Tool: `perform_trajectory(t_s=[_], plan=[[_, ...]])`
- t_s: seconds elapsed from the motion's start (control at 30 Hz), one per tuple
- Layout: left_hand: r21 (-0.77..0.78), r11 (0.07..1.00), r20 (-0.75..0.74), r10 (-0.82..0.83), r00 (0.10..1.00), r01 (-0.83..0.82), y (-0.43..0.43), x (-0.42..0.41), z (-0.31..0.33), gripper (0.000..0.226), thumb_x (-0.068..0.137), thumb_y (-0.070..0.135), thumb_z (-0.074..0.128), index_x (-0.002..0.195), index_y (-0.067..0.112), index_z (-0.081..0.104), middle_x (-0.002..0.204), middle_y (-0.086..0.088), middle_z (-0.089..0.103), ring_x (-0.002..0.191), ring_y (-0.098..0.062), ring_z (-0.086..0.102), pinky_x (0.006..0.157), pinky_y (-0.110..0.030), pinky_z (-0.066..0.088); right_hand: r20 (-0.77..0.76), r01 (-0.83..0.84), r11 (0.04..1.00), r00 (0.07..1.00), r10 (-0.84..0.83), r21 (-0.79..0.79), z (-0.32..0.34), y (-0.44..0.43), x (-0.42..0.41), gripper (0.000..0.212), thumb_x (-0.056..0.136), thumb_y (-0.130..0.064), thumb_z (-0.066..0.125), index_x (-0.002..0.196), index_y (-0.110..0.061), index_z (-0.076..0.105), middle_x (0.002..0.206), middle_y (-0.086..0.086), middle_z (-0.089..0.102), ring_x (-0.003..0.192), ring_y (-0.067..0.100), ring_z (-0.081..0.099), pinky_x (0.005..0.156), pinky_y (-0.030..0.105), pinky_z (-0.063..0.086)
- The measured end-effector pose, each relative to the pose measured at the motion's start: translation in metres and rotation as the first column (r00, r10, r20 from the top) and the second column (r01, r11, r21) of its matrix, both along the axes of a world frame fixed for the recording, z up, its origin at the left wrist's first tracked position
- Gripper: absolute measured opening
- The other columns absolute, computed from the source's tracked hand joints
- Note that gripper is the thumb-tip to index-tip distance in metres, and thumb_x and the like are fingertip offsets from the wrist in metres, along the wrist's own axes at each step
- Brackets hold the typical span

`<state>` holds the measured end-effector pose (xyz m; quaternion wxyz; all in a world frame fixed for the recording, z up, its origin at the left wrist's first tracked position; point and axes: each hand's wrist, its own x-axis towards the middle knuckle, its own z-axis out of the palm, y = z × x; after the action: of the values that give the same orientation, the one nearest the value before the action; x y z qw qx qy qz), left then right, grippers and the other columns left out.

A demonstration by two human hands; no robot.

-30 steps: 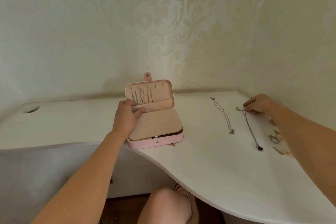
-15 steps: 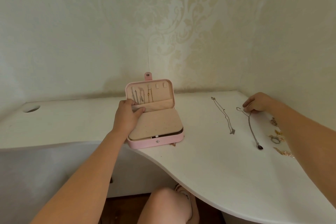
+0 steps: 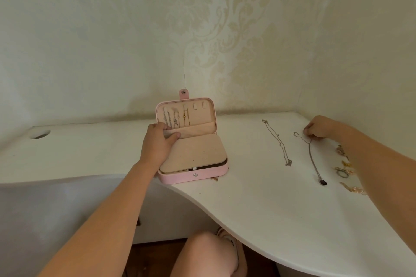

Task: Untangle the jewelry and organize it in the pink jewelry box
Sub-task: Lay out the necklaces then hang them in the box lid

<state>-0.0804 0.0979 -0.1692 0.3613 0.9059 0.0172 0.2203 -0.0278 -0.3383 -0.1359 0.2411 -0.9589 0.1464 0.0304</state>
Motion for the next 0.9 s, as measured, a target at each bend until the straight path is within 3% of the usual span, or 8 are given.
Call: perform_trajectory(t_s=[0.1,0.17,0.3,0.43,0.53,0.63,0.77,0.9], plan=[[-0.001,1.0,0.001,-0.001,1.0,0.001,0.0,0.0,0.0,0.033,0.087,0.027,0.065,0.109,0.004,0.056,0.115,-0.015,0.05,0.087,-0.019,0.045,0.075,-0.026,0.035,0.059,0.041,0.976,0.997,-0.055,0.215,-0.005,-0.002,0.002,0.025,0.093,0.0,0.05,0.069,0.001,0.056,0.065,0.012,0.057,0.054,0.02,0.046,0.054,0.027,0.038],[0.001,1.0,0.001,-0.001,1.0,0.001,0.0,0.0,0.0,0.033,0.087,0.027,0.065,0.109,0.005,0.056,0.115,-0.015,0.051,0.087,-0.019,0.046,0.076,-0.026,0.035,0.096,0.039,0.965,0.993,-0.066,0.259,-0.008,-0.002,0.003,0.022,0.092,0.001,0.052,0.07,-0.001,0.055,0.066,0.011,0.057,0.055,0.018,0.047,0.054,0.025,0.039],[-0.006,1.0,-0.003,-0.001,1.0,0.001,0.0,0.0,0.0,0.032,0.087,0.027,0.065,0.109,0.005,0.056,0.115,-0.015,0.05,0.087,-0.018,0.046,0.076,-0.025,0.034,0.138,0.014,0.986,0.99,-0.037,0.165,-0.011,0.003,0.004,0.018,0.083,0.0,0.067,0.067,-0.006,0.061,0.061,0.008,0.057,0.055,0.017,0.049,0.054,0.025,0.039],[-0.012,1.0,-0.005,-0.004,1.0,0.004,0.0,0.0,-0.001,0.032,0.087,0.027,0.066,0.109,0.005,0.056,0.116,-0.015,0.05,0.087,-0.019,0.046,0.076,-0.026,0.035,0.151,0.022,0.995,0.988,-0.036,0.099,-0.012,0.011,0.011,0.012,0.08,-0.004,0.07,0.069,-0.005,0.065,0.063,0.002,0.058,0.071,0.018,0.056,0.069,0.027,0.041],[-0.01,1.0,-0.007,-0.003,1.0,0.003,0.001,0.0,-0.001,0.031,0.087,0.028,0.066,0.107,0.006,0.057,0.114,-0.014,0.051,0.086,-0.019,0.047,0.076,-0.025,0.035,0.191,0.023,0.995,0.981,-0.042,0.1,-0.014,0.022,0.019,0.014,0.082,-0.006,0.066,0.069,-0.008,0.063,0.052,-0.003,0.059,0.053,0.009,0.055,0.066,0.027,0.046],[-0.003,1.0,-0.01,-0.002,1.0,0.002,0.0,0.0,0.0,0.031,0.087,0.029,0.066,0.106,0.007,0.056,0.113,-0.012,0.051,0.087,-0.018,0.047,0.076,-0.025,0.036,0.219,-0.029,0.98,0.976,-0.016,0.199,-0.015,0.04,0.029,0.01,0.086,-0.015,0.066,0.078,-0.01,0.064,0.073,0.004,0.061,0.065,0.019,0.055,0.057,0.024,0.043],[0.009,1.0,-0.007,-0.001,1.0,0.001,0.001,0.001,0.0,0.03,0.087,0.03,0.065,0.105,0.007,0.056,0.108,-0.009,0.05,0.086,-0.017,0.047,0.074,-0.024,0.035,0.254,-0.11,0.969,0.966,0.053,0.219,-0.018,0.063,0.049,0.026,0.082,-0.021,0.072,0.103,-0.007,0.069,0.106,0.007,0.063,0.104,0.025,0.058,0.085,0.03,0.043],[0.014,1.0,-0.008,0.011,1.0,-0.011,0.0,0.001,0.0,0.031,0.087,0.03,0.065,0.105,0.007,0.056,0.103,-0.004,0.045,0.086,-0.016,0.046,0.074,-0.022,0.033,0.228,-0.084,0.958,0.974,0.02,0.273,-0.023,0.067,0.066,0.032,0.077,-0.019,0.077,0.104,-0.005,0.069,0.107,0.011,0.065,0.093,0.019,0.054,0.084,0.027,0.04]])
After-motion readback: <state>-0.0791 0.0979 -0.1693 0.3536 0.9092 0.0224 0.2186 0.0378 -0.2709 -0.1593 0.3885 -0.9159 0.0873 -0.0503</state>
